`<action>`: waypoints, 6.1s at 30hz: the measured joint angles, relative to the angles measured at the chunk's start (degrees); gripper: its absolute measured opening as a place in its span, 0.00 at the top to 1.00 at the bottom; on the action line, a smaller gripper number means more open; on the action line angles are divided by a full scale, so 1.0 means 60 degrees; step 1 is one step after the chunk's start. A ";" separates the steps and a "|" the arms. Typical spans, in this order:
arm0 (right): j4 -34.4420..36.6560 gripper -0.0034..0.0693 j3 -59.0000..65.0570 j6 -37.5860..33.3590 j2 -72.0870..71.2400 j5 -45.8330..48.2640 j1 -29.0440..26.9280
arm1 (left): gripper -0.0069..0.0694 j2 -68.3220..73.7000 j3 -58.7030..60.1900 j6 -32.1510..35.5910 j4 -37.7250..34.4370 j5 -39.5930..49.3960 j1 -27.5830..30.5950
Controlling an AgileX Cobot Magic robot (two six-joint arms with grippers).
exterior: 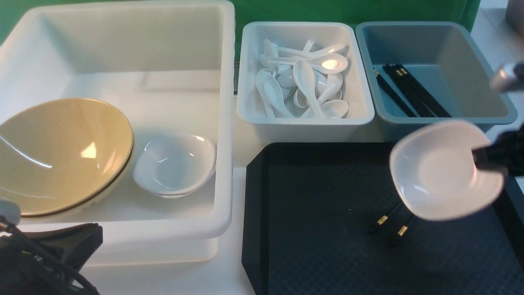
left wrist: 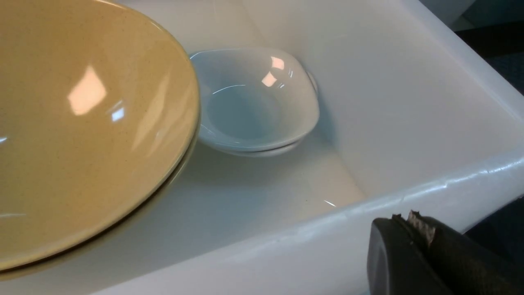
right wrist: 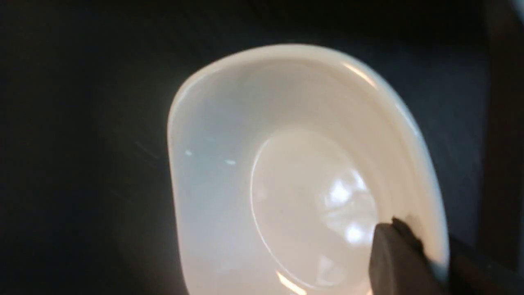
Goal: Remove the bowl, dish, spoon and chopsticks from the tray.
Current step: Use the right arm to put the plate into the large storage box on the left, then use the right arm to grab the chopsticks, then use the right arm to put the chopsticks into the small storage box on the right
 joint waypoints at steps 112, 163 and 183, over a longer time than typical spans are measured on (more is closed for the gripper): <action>-0.4667 0.84 0.0672 0.4471 0.2755 -0.0284 0.0928 | 0.92 0.0000 0.0008 0.0026 -0.0435 0.0526 0.0000; -0.1942 0.77 -0.0210 0.0004 0.0775 -0.4771 0.1057 | 0.92 0.0000 0.0008 0.0115 -0.0408 0.0356 0.0000; -0.1942 0.82 -0.3081 -0.0249 0.1551 -0.3803 -0.0114 | 0.92 0.0000 0.0008 0.0140 -0.0408 0.0873 0.0000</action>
